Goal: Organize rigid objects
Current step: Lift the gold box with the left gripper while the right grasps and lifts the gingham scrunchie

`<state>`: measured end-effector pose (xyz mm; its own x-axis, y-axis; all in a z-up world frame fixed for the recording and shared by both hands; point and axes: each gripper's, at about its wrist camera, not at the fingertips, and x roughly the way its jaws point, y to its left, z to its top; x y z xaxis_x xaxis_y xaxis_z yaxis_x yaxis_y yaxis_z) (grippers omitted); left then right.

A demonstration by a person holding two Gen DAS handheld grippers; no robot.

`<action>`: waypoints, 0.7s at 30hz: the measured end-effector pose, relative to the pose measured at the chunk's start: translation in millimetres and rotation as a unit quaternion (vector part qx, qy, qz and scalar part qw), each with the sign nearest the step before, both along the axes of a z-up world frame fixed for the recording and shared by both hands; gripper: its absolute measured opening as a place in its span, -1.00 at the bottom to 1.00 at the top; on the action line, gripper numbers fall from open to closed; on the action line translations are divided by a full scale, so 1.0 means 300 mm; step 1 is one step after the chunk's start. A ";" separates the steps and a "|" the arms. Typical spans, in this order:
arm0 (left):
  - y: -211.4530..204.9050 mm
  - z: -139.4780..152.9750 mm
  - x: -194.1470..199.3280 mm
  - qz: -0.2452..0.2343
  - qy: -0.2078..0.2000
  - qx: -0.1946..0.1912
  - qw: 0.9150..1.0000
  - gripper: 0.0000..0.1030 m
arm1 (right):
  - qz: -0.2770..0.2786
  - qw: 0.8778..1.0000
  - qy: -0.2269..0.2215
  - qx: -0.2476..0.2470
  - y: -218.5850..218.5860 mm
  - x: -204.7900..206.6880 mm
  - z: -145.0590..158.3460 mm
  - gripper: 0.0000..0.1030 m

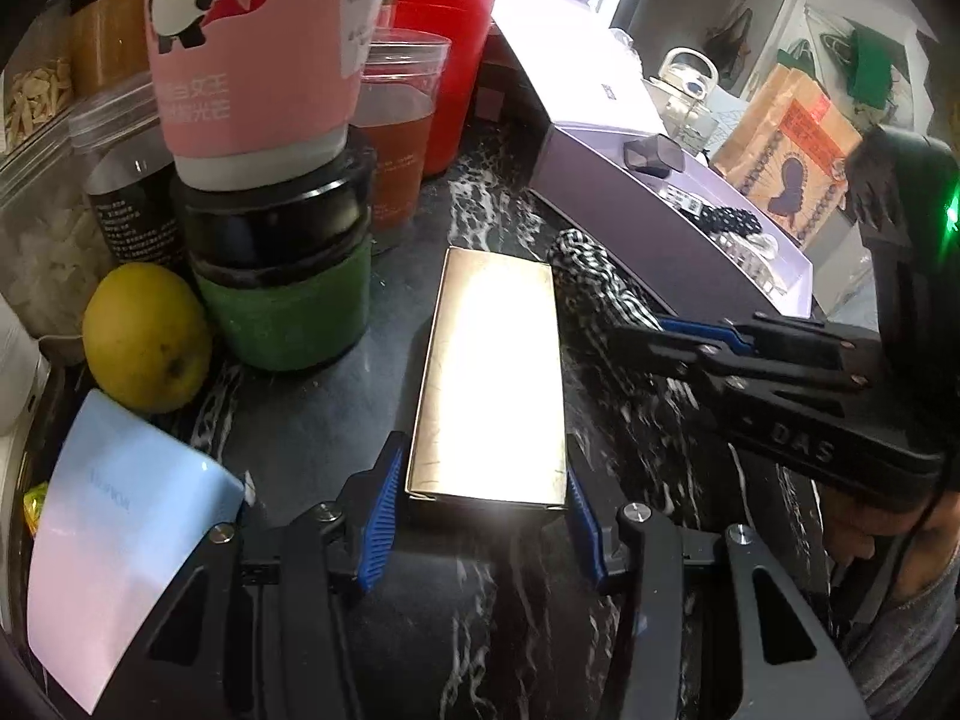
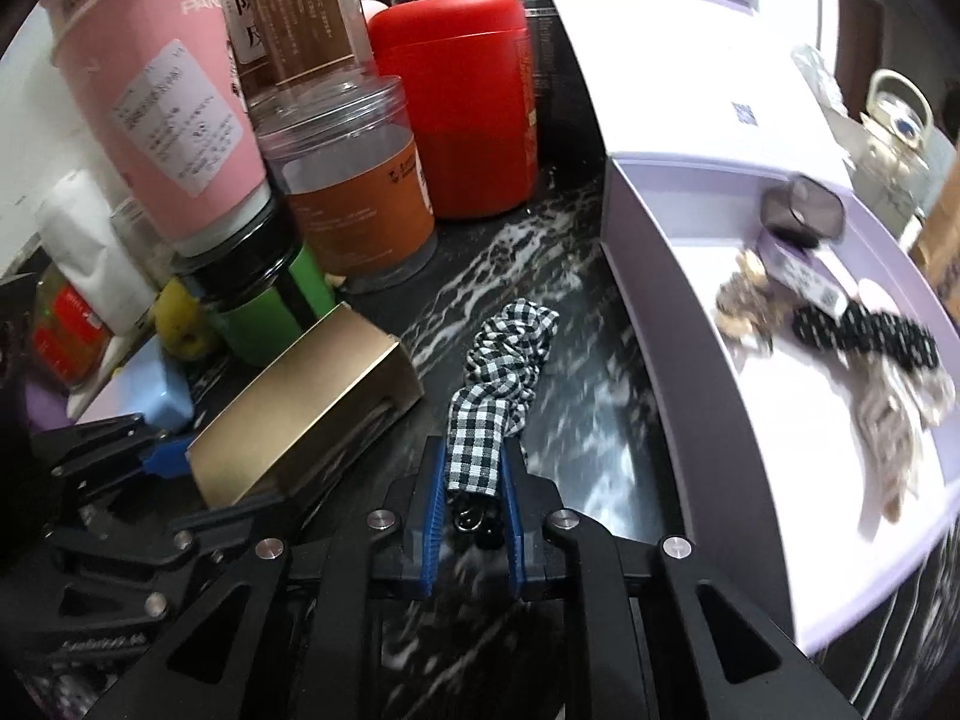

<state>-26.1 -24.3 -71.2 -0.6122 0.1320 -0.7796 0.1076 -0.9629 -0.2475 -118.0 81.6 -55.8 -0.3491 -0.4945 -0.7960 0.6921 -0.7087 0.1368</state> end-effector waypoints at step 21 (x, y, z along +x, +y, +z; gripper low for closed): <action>0.225 0.009 0.133 -0.099 -0.011 -0.094 0.991 -0.07 | -0.091 0.995 -0.012 -0.025 0.282 0.326 0.026 -0.65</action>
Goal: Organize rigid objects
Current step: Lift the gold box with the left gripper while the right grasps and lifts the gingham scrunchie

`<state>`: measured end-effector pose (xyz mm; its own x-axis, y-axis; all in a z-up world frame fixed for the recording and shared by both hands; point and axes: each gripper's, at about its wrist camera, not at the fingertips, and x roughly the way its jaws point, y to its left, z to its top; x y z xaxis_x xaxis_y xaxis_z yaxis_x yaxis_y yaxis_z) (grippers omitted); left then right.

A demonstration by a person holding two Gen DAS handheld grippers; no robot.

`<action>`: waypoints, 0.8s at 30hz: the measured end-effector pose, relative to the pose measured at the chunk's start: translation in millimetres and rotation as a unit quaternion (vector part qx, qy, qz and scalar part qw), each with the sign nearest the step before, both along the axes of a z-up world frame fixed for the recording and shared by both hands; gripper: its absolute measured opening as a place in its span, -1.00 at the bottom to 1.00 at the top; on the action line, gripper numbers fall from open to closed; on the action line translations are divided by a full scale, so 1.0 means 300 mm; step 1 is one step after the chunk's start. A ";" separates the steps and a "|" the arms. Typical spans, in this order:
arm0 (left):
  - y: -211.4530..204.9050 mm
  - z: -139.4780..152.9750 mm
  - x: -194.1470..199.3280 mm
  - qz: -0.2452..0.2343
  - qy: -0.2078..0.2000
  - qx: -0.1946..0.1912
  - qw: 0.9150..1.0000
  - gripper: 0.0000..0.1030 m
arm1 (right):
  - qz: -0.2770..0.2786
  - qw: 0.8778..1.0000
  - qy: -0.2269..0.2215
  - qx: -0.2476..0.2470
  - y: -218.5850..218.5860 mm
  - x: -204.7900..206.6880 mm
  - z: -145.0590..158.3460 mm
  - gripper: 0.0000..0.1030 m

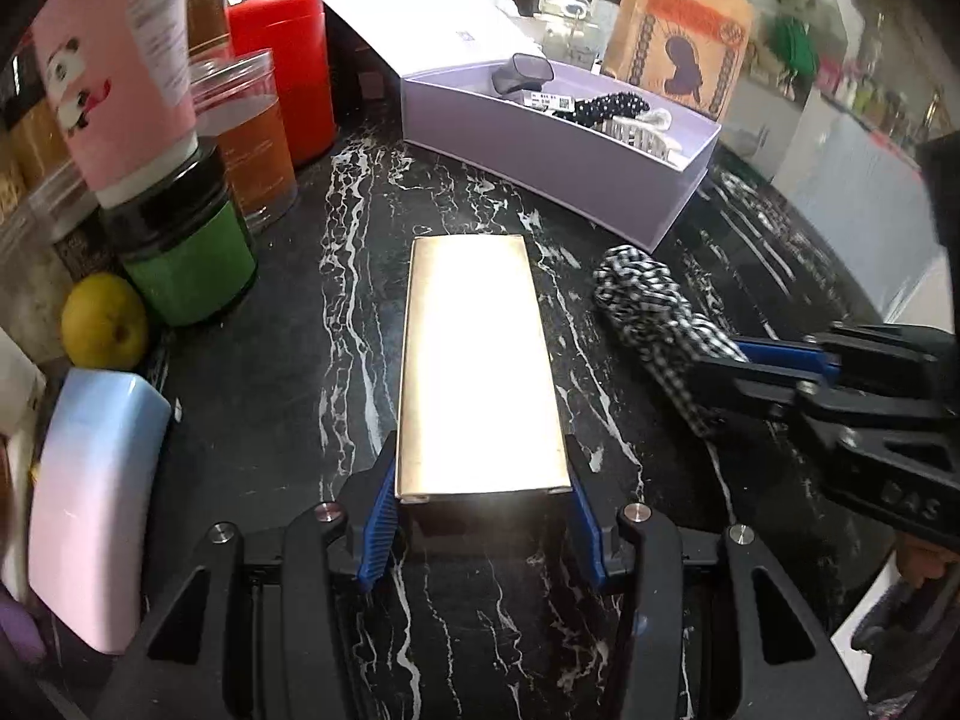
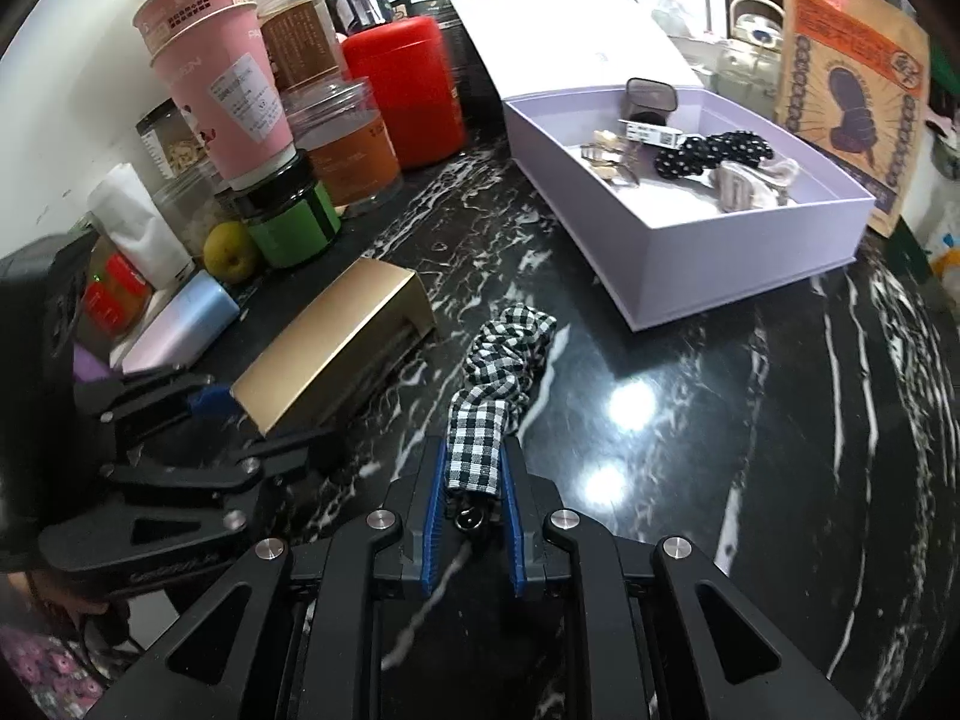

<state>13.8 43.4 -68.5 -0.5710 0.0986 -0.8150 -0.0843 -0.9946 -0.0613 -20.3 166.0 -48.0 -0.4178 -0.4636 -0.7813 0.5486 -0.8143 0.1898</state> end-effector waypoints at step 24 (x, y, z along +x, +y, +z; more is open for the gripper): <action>0.029 -0.005 -0.127 0.005 -0.005 0.004 1.000 -0.06 | -0.013 1.000 0.001 0.009 -0.019 -0.050 -0.048 -0.22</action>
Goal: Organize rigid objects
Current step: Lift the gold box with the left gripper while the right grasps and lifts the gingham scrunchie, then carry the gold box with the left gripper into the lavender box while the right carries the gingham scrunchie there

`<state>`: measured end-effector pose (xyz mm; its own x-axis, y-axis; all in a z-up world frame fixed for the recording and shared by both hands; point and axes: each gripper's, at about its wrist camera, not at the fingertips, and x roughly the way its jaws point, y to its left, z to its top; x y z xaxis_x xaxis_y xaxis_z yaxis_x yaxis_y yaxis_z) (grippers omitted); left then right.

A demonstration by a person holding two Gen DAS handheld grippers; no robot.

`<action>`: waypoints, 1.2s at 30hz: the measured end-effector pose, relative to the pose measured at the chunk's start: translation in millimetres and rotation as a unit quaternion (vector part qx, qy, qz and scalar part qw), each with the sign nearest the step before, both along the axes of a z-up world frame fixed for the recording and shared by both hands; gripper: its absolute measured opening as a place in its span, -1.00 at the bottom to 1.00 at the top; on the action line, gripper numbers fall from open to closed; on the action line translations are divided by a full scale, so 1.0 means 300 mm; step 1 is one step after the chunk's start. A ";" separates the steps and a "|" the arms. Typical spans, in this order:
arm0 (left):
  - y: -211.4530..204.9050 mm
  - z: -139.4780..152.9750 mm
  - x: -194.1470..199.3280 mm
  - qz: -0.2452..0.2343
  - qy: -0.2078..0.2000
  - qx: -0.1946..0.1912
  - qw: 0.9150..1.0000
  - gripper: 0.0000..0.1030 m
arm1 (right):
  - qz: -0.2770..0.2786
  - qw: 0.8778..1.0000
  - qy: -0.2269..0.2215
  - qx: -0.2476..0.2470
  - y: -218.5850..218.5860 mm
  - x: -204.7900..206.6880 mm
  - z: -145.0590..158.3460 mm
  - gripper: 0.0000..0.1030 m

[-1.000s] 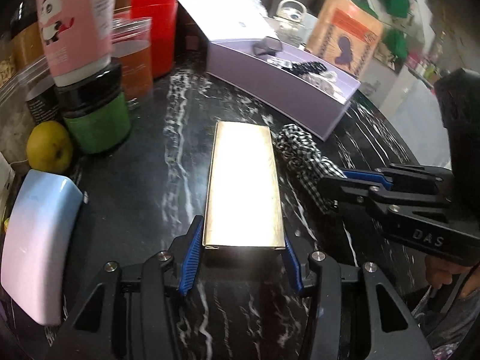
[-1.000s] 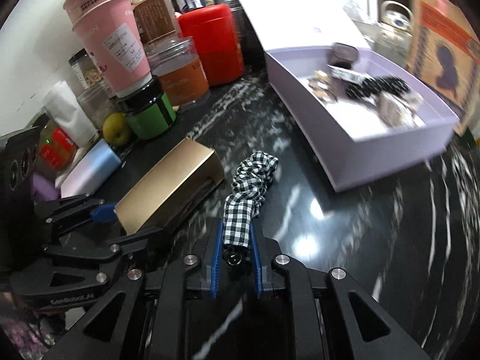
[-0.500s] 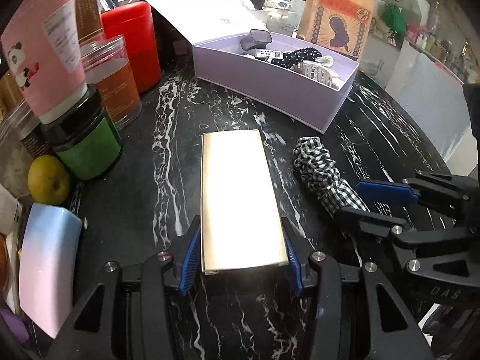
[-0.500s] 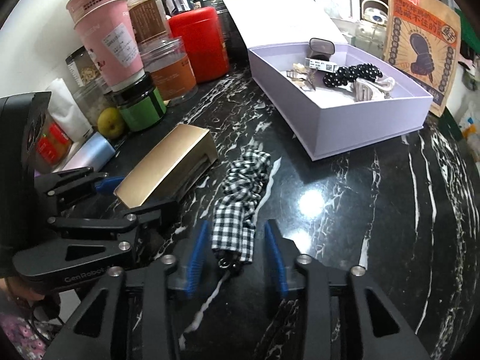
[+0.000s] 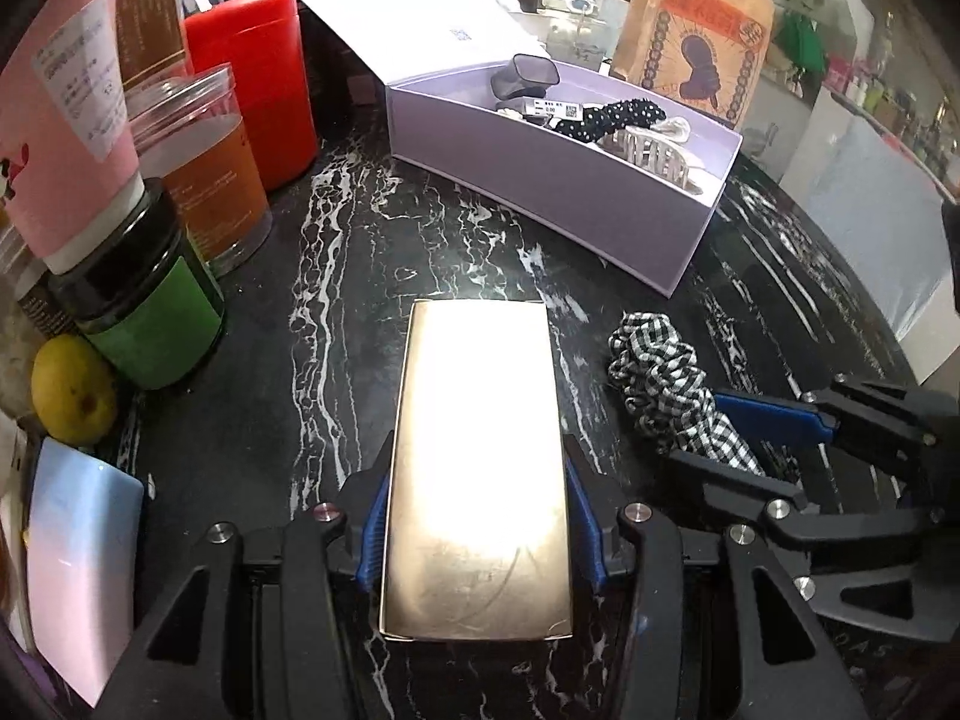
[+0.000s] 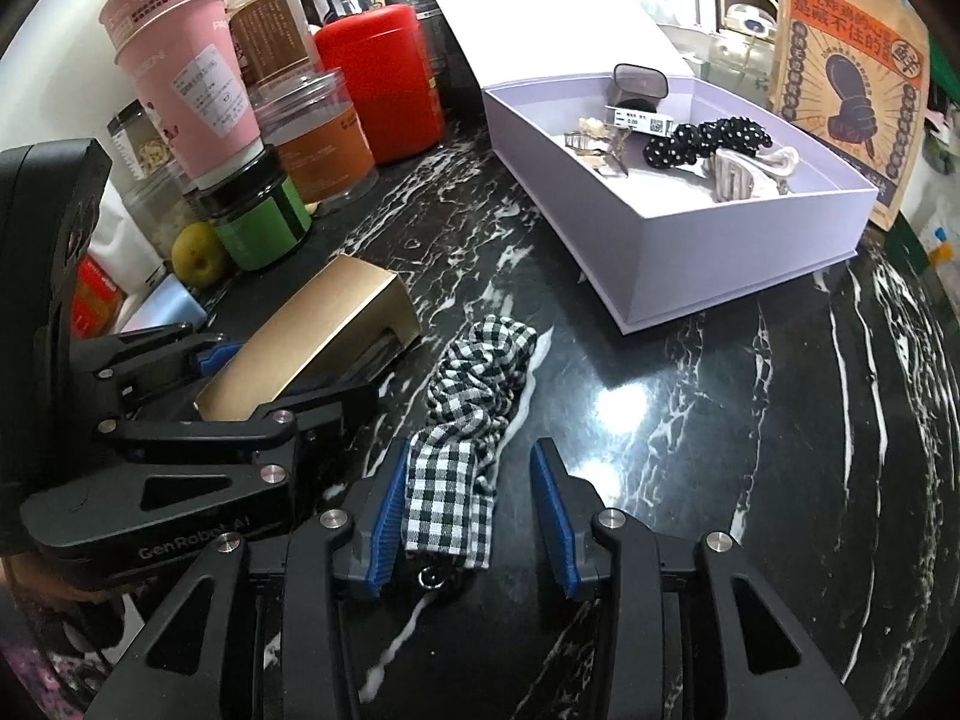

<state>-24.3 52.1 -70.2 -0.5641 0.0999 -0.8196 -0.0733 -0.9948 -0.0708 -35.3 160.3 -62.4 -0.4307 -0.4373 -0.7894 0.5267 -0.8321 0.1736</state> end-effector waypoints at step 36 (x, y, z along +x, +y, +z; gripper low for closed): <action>0.205 0.125 0.003 -0.097 0.011 0.045 0.994 -0.14 | -0.081 0.995 0.034 -0.035 0.201 0.128 0.134 -0.66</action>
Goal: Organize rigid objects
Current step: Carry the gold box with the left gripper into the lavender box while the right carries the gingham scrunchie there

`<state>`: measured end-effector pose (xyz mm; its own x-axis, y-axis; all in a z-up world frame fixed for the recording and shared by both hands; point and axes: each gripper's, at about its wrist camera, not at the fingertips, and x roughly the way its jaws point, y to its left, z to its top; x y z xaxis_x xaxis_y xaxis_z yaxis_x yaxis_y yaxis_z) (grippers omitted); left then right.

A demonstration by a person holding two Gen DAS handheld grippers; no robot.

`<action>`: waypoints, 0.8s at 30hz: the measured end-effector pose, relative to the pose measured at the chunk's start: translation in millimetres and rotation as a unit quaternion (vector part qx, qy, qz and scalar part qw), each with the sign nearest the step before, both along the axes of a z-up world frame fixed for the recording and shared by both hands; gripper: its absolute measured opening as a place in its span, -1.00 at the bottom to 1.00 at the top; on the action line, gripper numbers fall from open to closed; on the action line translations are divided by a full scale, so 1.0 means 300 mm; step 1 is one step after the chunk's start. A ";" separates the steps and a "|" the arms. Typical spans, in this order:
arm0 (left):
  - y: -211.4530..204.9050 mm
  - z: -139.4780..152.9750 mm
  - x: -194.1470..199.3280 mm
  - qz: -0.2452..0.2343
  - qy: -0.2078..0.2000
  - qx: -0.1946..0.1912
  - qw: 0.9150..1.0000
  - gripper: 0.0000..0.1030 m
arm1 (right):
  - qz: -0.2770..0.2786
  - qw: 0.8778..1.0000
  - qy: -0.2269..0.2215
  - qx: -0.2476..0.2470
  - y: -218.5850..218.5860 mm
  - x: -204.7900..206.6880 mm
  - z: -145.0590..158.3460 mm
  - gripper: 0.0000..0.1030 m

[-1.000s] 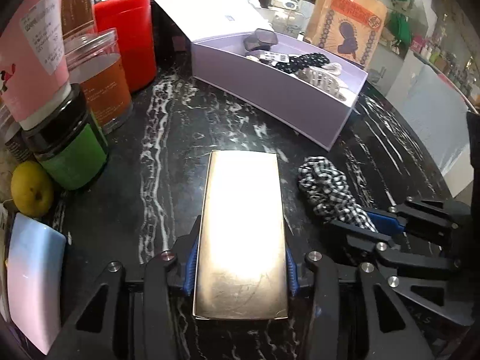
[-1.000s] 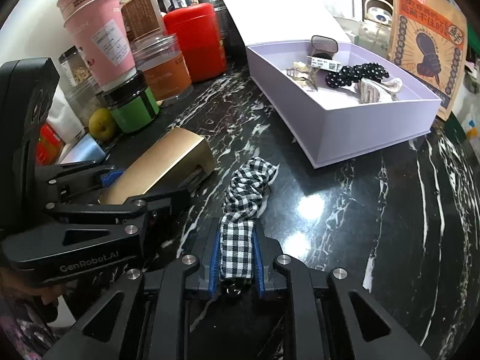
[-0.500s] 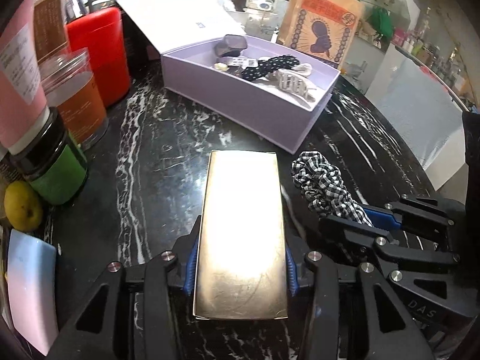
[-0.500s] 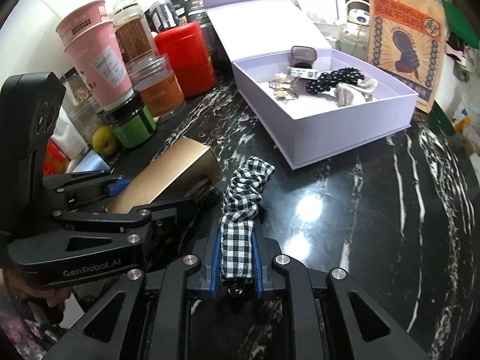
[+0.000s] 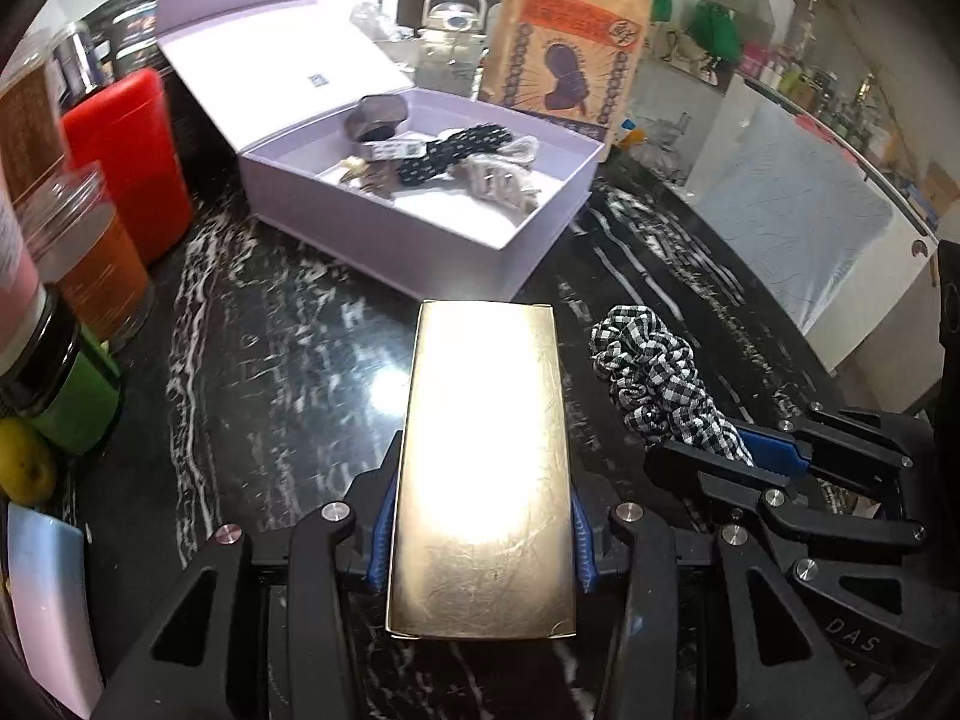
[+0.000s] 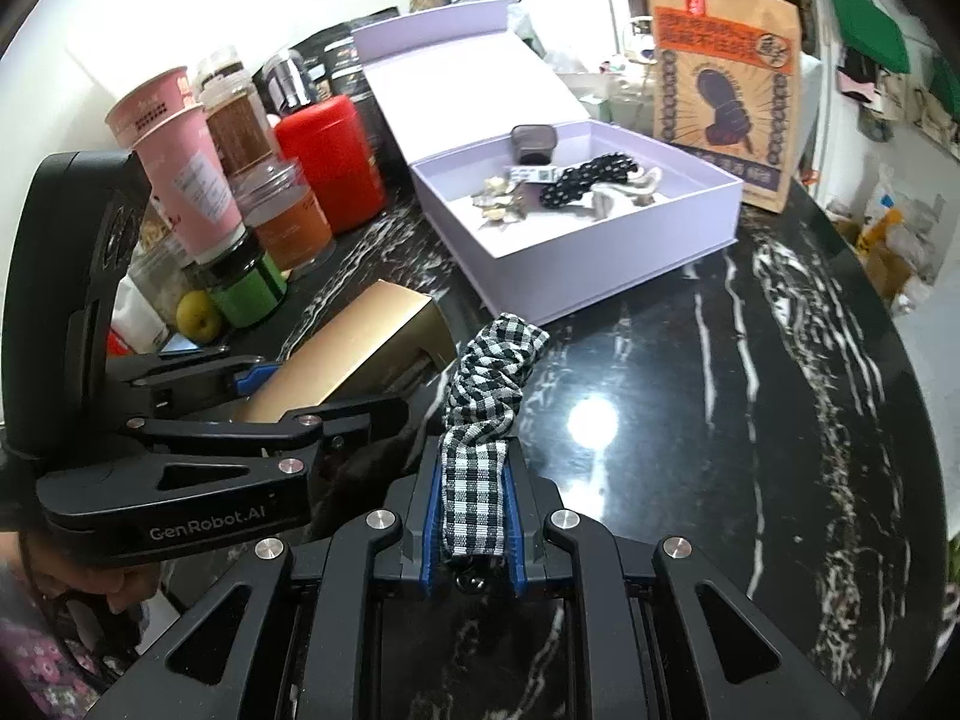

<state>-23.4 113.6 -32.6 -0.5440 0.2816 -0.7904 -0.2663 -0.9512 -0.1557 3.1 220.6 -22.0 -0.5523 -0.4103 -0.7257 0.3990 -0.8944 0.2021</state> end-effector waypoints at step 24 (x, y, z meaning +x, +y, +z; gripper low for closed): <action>0.015 0.159 -0.133 0.011 0.053 0.000 0.999 -0.14 | 0.008 0.999 0.050 -0.017 0.057 -0.124 0.152 -0.66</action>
